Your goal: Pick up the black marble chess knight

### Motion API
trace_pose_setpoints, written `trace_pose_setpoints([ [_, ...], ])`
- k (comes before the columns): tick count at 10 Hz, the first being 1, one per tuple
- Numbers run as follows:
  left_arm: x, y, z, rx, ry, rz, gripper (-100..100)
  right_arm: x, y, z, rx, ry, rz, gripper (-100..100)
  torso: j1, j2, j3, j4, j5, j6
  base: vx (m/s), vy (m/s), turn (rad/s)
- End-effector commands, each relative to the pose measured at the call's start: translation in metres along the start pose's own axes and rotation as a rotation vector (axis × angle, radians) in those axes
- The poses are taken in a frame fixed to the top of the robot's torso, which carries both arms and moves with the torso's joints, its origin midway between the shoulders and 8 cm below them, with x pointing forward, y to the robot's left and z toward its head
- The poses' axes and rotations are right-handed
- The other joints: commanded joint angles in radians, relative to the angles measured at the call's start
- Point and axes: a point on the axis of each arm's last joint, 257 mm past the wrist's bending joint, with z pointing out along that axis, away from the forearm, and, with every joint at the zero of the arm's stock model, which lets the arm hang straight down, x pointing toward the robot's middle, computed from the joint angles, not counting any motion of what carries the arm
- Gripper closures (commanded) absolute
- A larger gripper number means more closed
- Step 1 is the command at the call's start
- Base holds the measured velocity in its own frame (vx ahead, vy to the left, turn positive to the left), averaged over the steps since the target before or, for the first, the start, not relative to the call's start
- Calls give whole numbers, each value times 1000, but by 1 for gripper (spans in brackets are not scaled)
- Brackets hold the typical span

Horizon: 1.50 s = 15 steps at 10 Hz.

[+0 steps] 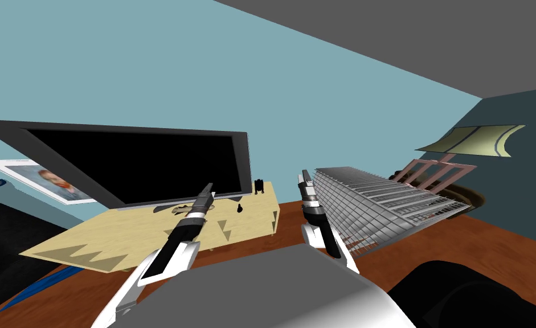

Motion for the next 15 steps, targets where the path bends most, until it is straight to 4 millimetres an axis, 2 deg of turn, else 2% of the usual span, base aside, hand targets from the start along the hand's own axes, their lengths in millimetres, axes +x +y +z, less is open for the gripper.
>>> trace_pose_setpoints([
  [1,1,19,4,-57,5,-5,-100,0,0,0,0,0,0,0,0,0,0,0,0,0,-14,-18,-43],
  [2,1,21,4,-66,4,-5,-100,0,0,0,0,0,0,0,0,0,0,0,0,0,-12,-15,-25],
  [4,5,58,6,-165,13,-11,-100,0,0,0,0,0,0,0,0,0,0,0,0,0,-14,-24,-52],
  [5,5,61,5,-180,13,-11,-100,0,0,0,0,0,0,0,0,0,0,0,0,0,-8,-17,-21],
  [6,7,80,4,-233,17,-13,-100,0,0,0,0,0,0,0,0,0,0,0,0,0,-3,-17,-27],
  [7,7,81,4,-237,17,-12,-100,0,0,0,0,0,0,0,0,-1,0,0,0,0,-2,-13,-17],
  [8,9,100,3,-292,21,-13,-100,0,0,0,0,0,0,0,1,-1,0,0,0,0,-1,-11,-30],
  [9,9,101,2,-294,21,-13,-100,0,0,0,0,0,0,0,1,-1,-1,0,0,0,1,-9,-17],
  [11,14,135,-2,-392,30,-14,-100,0,0,0,0,0,0,0,1,-2,-1,0,0,0,13,-9,-34],
  [12,14,139,-3,-407,30,-14,-100,0,0,0,0,0,0,0,1,-2,-1,0,0,0,15,-7,-10],
  [14,20,171,-11,-503,39,-13,-100,0,0,0,0,0,0,0,1,-2,-1,0,0,0,23,0,-17],
  [15,20,173,-12,-513,39,-13,-100,0,0,0,0,0,0,0,2,-3,-2,-1,0,0,24,5,-9],
])
